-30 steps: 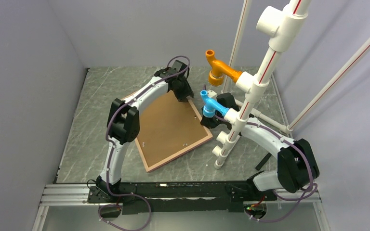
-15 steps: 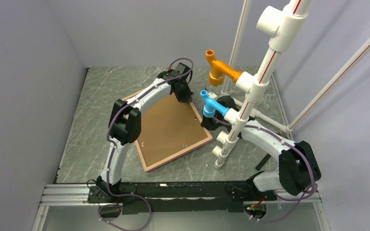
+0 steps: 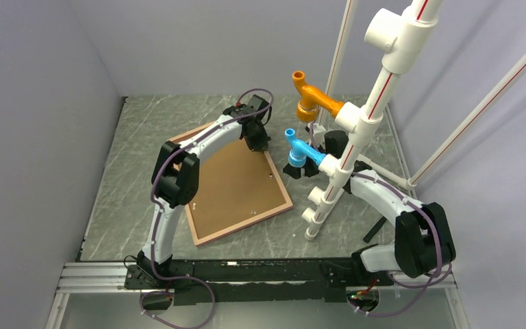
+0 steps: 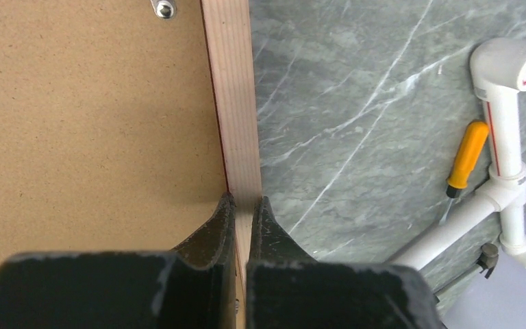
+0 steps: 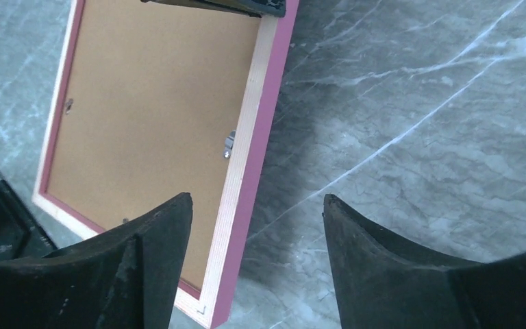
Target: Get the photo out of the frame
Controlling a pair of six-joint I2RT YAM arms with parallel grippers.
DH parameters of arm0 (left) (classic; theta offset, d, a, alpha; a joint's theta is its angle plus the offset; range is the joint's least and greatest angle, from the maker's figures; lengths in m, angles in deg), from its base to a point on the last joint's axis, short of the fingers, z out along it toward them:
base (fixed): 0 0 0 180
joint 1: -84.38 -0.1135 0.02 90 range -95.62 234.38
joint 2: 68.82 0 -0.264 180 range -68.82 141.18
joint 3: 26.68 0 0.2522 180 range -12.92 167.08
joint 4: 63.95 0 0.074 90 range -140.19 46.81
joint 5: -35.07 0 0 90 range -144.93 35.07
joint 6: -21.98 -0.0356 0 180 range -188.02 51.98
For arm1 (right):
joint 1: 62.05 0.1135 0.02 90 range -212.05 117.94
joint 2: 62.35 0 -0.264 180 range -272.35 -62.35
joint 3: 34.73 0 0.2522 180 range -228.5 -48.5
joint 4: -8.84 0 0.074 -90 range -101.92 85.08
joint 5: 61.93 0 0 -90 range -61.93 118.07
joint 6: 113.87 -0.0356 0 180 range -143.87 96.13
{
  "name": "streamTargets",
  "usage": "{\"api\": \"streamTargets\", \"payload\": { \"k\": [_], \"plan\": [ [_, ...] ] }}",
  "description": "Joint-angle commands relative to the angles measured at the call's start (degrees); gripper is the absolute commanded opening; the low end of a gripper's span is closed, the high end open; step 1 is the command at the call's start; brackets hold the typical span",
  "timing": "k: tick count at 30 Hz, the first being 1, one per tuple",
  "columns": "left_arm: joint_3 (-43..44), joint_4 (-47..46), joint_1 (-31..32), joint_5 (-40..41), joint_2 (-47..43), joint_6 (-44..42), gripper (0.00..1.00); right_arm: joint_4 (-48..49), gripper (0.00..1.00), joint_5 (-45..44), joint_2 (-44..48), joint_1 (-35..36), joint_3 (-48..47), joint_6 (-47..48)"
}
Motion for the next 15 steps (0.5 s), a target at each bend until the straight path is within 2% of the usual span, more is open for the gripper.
{"api": "streamTargets", "payload": {
  "k": [1,6,9,15],
  "plan": [
    [0.65,-1.66,-0.22,1.9,-6.01,-2.29,0.0,-0.31,0.73,10.0,-4.15,-3.32,-3.68,-5.79],
    [1.25,-1.33,-0.24,1.41,-6.73,-2.59,0.0,-1.39,0.77,20.81,-14.66,-4.61,-7.23,-8.84],
    [1.46,-1.0,-0.28,0.93,-7.0,-3.06,0.0,4.66,0.78,24.58,-17.91,-4.58,-6.02,-13.48],
    [0.59,-1.41,-0.68,-1.25,-7.95,-4.79,0.0,8.87,0.72,34.26,-23.72,-4.24,-9.19,-16.9]
  ]
}}
